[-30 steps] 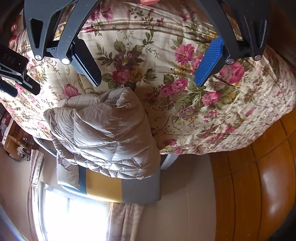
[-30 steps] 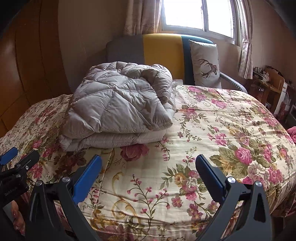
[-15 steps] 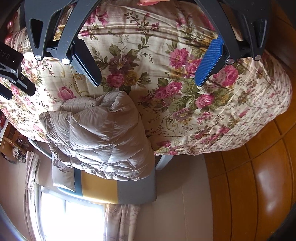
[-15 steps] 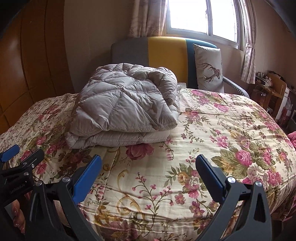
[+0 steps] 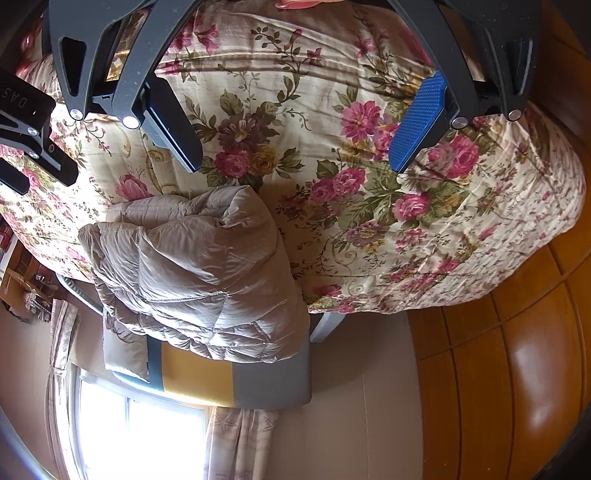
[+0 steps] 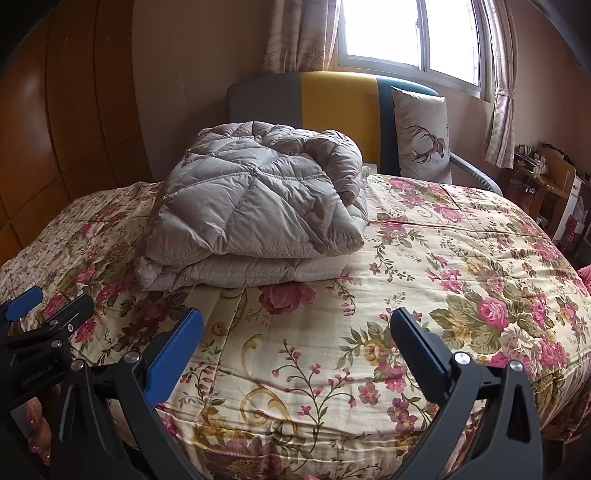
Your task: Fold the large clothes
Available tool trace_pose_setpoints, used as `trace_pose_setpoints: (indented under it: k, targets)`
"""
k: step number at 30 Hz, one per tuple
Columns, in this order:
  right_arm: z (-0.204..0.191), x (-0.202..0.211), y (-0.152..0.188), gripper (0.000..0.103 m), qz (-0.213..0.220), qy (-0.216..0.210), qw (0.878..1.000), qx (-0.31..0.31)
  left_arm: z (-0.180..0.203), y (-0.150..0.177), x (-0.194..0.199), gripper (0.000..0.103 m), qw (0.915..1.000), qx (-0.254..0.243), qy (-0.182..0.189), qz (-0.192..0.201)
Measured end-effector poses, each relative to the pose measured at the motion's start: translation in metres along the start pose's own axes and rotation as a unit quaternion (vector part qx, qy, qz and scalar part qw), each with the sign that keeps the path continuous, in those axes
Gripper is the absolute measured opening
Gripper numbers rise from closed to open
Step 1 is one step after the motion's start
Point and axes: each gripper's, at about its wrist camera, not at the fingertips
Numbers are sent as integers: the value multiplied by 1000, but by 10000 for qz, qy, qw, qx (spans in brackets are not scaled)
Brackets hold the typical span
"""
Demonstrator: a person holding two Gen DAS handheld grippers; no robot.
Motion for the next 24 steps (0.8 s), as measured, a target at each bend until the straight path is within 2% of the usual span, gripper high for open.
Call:
trace_pose_setpoints:
  k: [24]
  targets:
    - [-4,-7,2,101,-88,-65,9999,36,0,3,-5,100,9999,39,-61,-141]
Point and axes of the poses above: each gripper's, at about its wrist camera, not at the fingertips, and x roughly against the way its jaws point, z to its right, y to its underside, and after that the axes turned 8 degrees about -y, right-handed
